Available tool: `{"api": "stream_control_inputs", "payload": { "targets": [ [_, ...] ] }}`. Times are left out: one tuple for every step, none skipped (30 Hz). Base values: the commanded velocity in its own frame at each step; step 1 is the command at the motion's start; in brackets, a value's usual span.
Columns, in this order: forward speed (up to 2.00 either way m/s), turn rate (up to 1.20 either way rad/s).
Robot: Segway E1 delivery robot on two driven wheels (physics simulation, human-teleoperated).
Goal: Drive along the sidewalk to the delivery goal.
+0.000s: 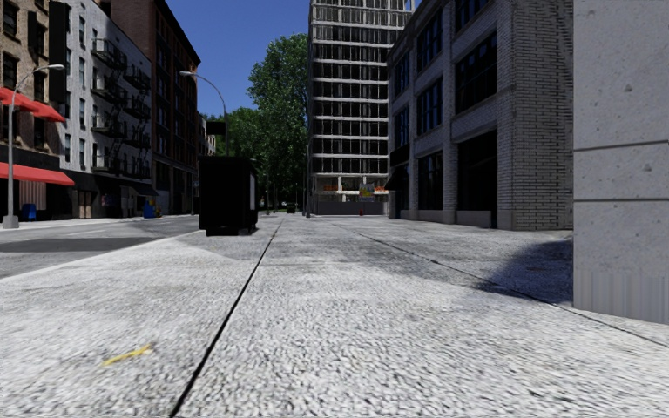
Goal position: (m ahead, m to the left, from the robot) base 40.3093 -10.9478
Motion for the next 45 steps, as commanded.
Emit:
{"api": "stream_control_inputs", "payload": {
  "targets": [
    [2.0, 0.0],
    [2.0, 0.0],
    [2.0, 0.0],
    [2.0, 0.0],
    [2.0, 0.0],
    [2.0, 0.0],
    [2.0, 0.0],
    [2.0, 0.0],
    [2.0, 0.0],
    [2.0, 0.0],
    [2.0, 0.0],
    [2.0, 0.0],
    [2.0, 0.0],
    [2.0, 0.0],
    [2.0, 0.0],
    [2.0, 0.0],
    [2.0, 0.0],
    [2.0, 0.0],
    [2.0, 0.0],
    [2.0, 0.0],
    [2.0, 0.0],
    [2.0, 0.0],
    [2.0, 0.0],
    [2.0, 0.0],
    [2.0, 0.0],
    [2.0, 0.0],
    [2.0, 0.0],
    [2.0, 0.0],
    [2.0, 0.0],
    [2.0, 0.0],
    [2.0, 0.0],
    [2.0, 0.0],
    [2.0, 0.0],
    [2.0, 0.0],
    [2.0, 0.0],
    [2.0, 0.0],
    [2.0, 0.0],
    [2.0, 0.0],
    [2.0, 0.0],
    [2.0, 0.0],
    [2.0, 0.0],
    [2.0, 0.0],
    [2.0, 0.0],
    [2.0, 0.0],
    [2.0, 0.0]
  ]
}}
